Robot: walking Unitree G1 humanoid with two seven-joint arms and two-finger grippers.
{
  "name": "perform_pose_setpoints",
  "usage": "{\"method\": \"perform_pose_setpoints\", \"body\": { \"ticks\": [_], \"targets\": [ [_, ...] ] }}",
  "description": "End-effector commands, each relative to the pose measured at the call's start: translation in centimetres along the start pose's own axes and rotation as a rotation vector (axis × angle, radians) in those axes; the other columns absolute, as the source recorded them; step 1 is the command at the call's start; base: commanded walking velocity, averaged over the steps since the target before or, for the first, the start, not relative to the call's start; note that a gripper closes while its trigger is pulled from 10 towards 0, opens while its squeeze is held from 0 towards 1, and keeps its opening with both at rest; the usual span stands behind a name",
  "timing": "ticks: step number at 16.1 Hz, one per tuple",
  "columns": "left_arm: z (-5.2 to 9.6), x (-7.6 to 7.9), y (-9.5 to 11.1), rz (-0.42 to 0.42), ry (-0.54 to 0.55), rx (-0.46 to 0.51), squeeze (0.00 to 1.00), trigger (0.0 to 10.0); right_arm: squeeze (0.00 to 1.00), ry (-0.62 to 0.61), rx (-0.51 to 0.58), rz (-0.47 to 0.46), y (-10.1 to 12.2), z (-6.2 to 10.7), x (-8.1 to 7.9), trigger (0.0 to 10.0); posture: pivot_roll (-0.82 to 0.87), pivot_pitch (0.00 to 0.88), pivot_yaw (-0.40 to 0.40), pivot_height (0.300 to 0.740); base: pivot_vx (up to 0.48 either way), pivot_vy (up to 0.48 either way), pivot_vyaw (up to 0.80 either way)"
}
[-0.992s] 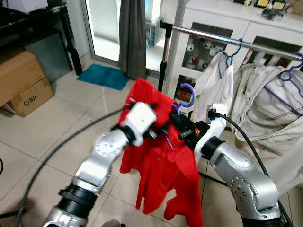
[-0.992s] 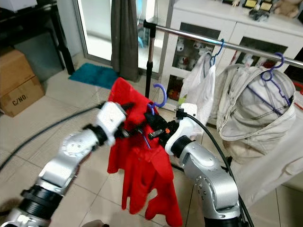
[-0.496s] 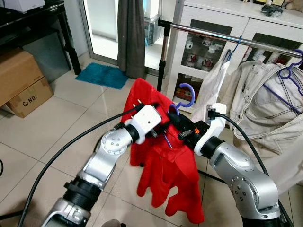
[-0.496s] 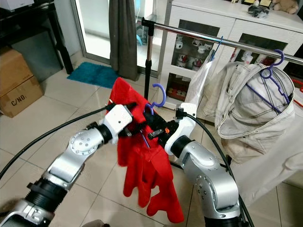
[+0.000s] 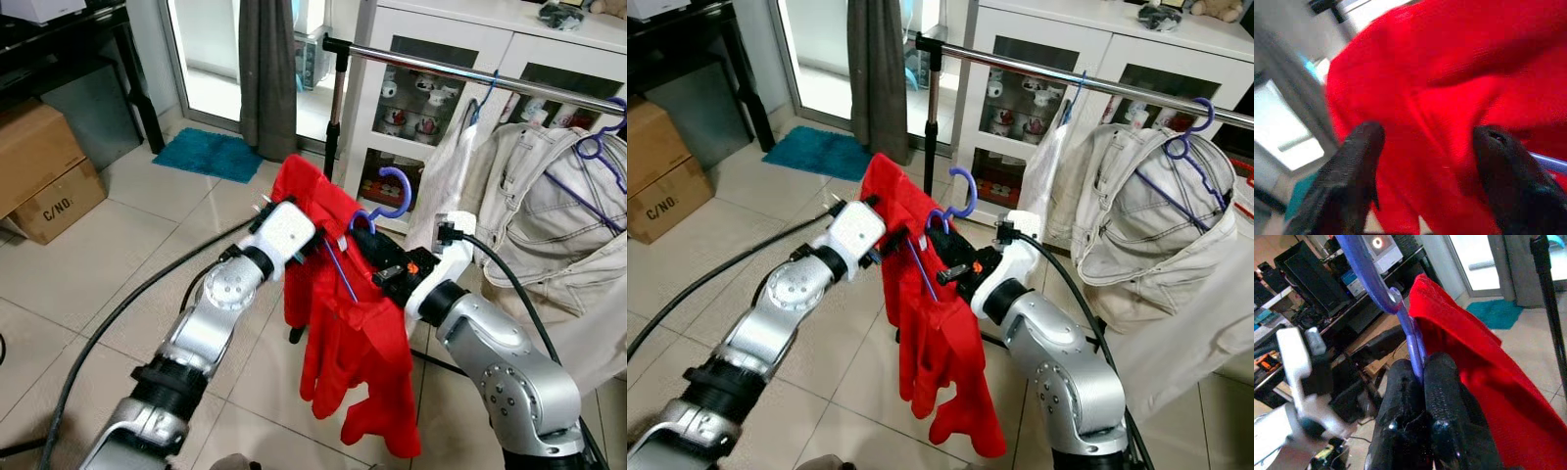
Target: Hang hanger
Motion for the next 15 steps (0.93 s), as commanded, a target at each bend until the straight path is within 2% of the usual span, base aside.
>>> {"method": "perform_pose_setpoints", "body": {
  "ticks": [1,2,4,5,8,15],
  "targets": [
    [-0.1,-0.6,-0.2,0.014,0.03,-0.01,0.0,3.3,0.0,0.0,0.052,0.015,1.5,0.5,-0.1,0.0,-0.09,0.0,-0.023,0.74,0.0,0.0,0.0],
    [-0.2,-0.7,0.1,0.017,0.037,0.008,0.0,3.1,0.0,-0.002,0.054,0.015,1.5,0.6,0.0,0.0,-0.09,0.0,-0.018,0.74,0.0,0.0,0.0],
    [-0.3,-0.1,0.2,0.064,0.015,0.019,0.0,0.4,0.0,-0.01,0.06,0.016,1.7,0.7,0.2,0.0,-0.1,0.0,-0.015,0.74,0.0,0.0,0.0],
    [-0.5,0.1,0.1,0.096,0.008,0.02,0.0,0.0,0.0,-0.012,0.063,0.015,1.8,0.8,0.3,0.0,-0.1,0.0,-0.016,0.74,0.0,0.0,0.0],
    [-0.9,0.8,0.4,0.17,-0.035,0.048,0.0,0.0,0.0,0.001,0.073,0.011,2.1,0.9,0.1,0.0,-0.11,0.0,-0.02,0.74,0.0,0.0,0.0],
    [-1.6,0.8,1.6,0.197,-0.092,0.105,0.0,0.0,0.0,0.026,0.078,0.01,2.3,1.1,-0.3,0.0,-0.11,0.0,-0.021,0.74,0.0,0.0,0.0]
  ]
}}
Point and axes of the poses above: a point about 5 cm out from each wrist's last joint towards the gripper, its own z axis pointing back from the gripper into the wrist, its own y axis along the axis of the wrist's last joint, x = y × z, the point moved 6 cm from there along -z, pointing out of the wrist towards the gripper
